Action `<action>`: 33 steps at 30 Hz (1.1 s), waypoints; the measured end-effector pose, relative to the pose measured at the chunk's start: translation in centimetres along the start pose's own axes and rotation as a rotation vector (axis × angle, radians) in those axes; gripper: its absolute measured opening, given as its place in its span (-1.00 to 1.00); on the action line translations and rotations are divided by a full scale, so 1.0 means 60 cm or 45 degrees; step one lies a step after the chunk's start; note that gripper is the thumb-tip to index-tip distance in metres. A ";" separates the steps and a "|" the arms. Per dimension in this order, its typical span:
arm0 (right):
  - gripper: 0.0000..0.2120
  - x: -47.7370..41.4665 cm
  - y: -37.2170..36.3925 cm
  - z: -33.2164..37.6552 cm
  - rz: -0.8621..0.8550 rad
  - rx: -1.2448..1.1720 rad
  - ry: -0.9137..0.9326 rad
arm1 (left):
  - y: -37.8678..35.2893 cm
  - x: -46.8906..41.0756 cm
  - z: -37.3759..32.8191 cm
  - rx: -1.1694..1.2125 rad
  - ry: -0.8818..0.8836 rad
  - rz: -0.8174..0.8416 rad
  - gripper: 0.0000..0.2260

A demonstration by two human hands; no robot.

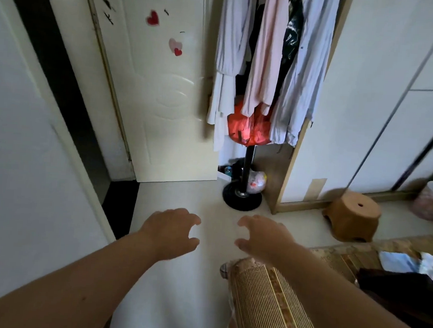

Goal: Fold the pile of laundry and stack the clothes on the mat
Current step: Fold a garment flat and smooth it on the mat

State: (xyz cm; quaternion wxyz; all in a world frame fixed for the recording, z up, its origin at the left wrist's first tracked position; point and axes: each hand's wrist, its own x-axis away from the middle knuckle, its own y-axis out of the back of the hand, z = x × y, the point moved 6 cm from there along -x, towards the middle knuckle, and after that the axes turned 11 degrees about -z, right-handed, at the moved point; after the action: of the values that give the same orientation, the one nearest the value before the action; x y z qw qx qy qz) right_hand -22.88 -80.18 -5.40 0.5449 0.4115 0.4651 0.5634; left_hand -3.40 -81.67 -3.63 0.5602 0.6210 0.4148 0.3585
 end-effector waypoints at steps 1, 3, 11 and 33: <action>-0.51 -0.032 0.003 -0.010 0.008 0.016 0.002 | 0.001 -0.036 0.002 0.005 -0.009 0.010 -0.50; -0.51 -0.084 0.002 -0.027 0.021 0.033 0.004 | 0.002 -0.097 0.008 0.023 -0.011 0.014 -0.50; -0.51 -0.296 0.000 -0.089 0.023 0.032 -0.045 | -0.013 -0.348 0.059 0.038 -0.075 0.024 -0.53; -0.47 -0.685 0.002 -0.450 -0.136 -0.050 -0.825 | -0.097 -1.019 -0.094 -0.004 -0.962 0.175 -0.62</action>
State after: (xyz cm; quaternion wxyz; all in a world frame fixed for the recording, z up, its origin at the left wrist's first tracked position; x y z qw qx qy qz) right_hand -46.32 -123.16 -9.70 0.7012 0.5337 0.2775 0.3828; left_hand -33.56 -135.32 -7.55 0.6492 0.7348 0.1360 0.1414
